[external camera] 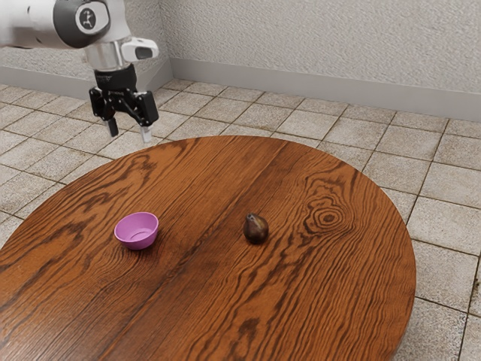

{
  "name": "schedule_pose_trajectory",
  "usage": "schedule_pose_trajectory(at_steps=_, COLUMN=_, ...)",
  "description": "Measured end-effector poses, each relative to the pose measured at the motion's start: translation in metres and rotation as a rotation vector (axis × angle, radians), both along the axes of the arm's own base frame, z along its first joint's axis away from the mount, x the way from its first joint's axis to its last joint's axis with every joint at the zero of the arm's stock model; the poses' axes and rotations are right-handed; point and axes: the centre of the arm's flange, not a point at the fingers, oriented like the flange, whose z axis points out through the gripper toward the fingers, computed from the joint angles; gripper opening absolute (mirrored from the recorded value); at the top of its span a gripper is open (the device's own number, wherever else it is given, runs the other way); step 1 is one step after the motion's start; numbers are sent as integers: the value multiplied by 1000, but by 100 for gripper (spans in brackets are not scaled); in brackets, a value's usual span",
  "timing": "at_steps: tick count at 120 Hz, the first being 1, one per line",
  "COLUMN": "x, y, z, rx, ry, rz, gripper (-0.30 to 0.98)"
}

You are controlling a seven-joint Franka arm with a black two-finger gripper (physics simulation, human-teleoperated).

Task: Place the pear in the bowl.

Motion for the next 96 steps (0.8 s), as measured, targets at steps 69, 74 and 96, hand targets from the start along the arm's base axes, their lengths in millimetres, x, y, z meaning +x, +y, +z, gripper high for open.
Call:
schedule_pose_trajectory(at_steps=69, x=64, y=-113, z=-138, rx=46, ry=23, rz=-83, gripper=67)
schedule_pose_trajectory(at_steps=74, x=67, y=-122, z=-147, rx=51, ry=19, rz=-77, gripper=67)
schedule_pose_trajectory(at_steps=96, x=88, y=-171, z=-189, rx=66, ry=-12, rz=-49, gripper=67)
